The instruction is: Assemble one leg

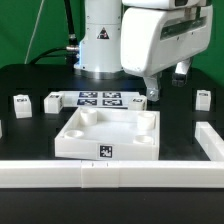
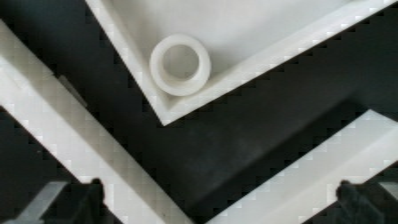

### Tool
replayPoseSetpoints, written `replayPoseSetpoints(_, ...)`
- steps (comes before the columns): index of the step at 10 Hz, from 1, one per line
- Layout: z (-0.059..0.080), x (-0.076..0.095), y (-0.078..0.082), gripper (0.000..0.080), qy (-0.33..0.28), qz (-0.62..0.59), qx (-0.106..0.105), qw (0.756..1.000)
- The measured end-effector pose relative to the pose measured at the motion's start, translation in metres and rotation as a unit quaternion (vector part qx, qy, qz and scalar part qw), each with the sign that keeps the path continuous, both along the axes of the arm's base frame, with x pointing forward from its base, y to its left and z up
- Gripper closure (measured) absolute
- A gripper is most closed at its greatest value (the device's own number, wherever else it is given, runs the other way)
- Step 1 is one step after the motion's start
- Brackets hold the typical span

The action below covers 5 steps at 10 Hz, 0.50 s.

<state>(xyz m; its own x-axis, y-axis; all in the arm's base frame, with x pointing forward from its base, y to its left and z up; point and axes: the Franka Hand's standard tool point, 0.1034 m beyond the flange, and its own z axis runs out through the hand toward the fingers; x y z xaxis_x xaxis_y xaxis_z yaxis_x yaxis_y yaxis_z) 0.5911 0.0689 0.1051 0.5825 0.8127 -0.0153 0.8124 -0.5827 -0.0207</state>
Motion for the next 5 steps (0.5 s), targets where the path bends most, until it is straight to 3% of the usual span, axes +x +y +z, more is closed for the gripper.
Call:
replayPoseSetpoints(2, -0.01, -0.027, -0.013, 0.015, -0.007, 0.049, 0.002, 0.999)
replayPoseSetpoints(5, -0.027, -0.051, -0.032, 0.015, -0.002, 0.111, 0.004, 0.994)
